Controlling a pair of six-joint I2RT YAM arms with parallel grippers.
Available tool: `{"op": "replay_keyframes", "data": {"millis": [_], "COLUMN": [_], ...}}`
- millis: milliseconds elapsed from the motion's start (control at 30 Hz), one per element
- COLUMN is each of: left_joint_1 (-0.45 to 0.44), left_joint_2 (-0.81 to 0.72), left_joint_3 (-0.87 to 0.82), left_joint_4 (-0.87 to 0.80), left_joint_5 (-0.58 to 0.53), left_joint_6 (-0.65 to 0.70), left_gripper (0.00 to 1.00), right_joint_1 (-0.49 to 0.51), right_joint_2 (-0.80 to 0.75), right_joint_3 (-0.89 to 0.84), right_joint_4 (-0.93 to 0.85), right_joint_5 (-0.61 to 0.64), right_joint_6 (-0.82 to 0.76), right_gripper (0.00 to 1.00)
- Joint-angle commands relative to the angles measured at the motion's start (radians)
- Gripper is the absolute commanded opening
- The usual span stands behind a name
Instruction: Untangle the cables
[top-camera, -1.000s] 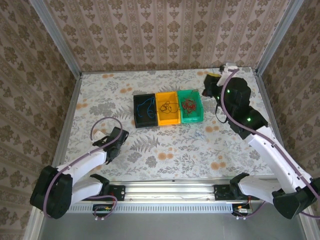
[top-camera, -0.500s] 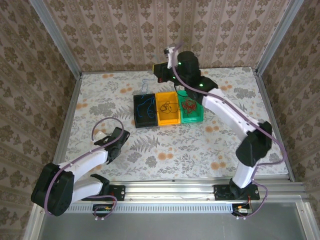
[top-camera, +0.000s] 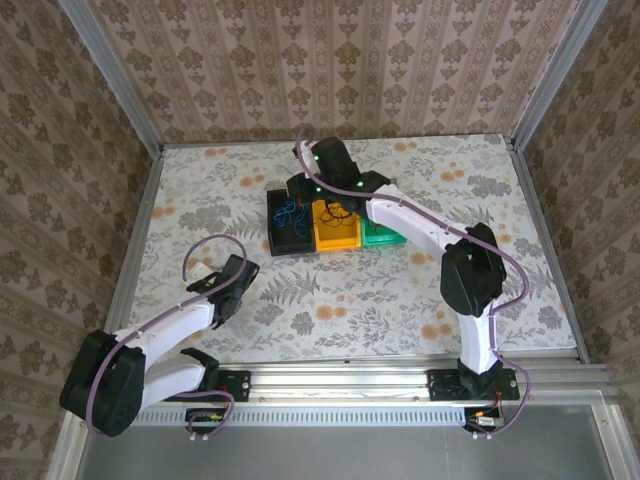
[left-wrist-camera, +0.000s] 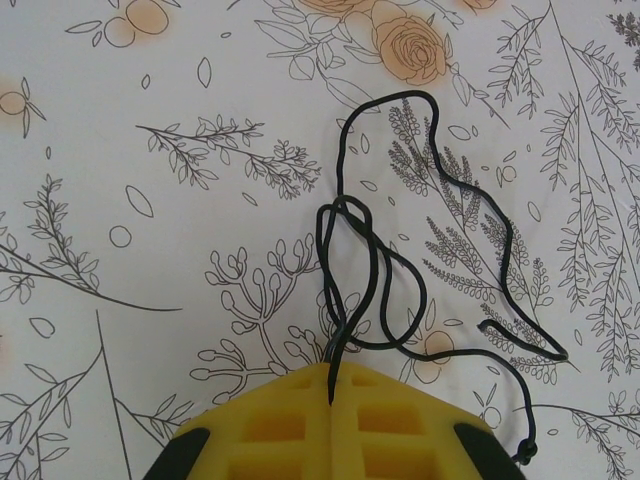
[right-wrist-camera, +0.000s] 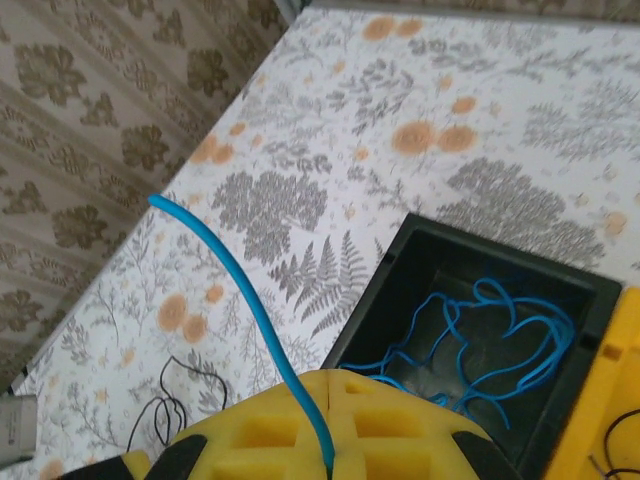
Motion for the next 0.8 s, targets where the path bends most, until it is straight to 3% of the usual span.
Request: {"op": "replay_keyframes", "data": {"millis": [0,267,300,367,467,600,767], "left_joint_1": [-0.005,-0.006,-0.006,-0.006,-0.006,-0.007,-0.006], "left_joint_2": [-0.004,-0.040,-0.050,-0.069,-0.098,-0.137,-0.180], "left_joint_3": [0.017,0.037,0.042,0.055,0.082,0.121,0.184], "left_joint_4": [-0.005,0.015,0.013,0.010,-0.003,-0.022,-0.018], "left_joint_5": [-0.016,-0.022,-0.027,-0.033,-0.043,-0.074,-0.099], "left_joint_6": [0.029,0.095,0.102,0.124,0.168,0.225,0.323], "left_gripper": [0.00,0.00,0.00,0.00,0.00,0.00,0.00], "right_joint_1": [0.006,0.004,0.004,0.004,0.004,0.004,0.003], "right_joint_2": [0.055,0.230,0.254,0.286,0.241,0.132,-0.026], "right_joint_3": [-0.003,0.182,0.215,0.276,0.251,0.162,-0.012], "right_joint_4": [-0.035,-0.155,-0.179,-0.232,-0.203,-0.126,-0.038], "right_joint_5": [0.040,0.113,0.112,0.114,0.131,0.181,0.281], "right_joint_6": [-0.013,-0.025,-0.030,-0.041,-0.048,-0.063,-0.061], "right_gripper": [0.04,0.06,0.09,0.29,0.46,0.58,0.59]}}
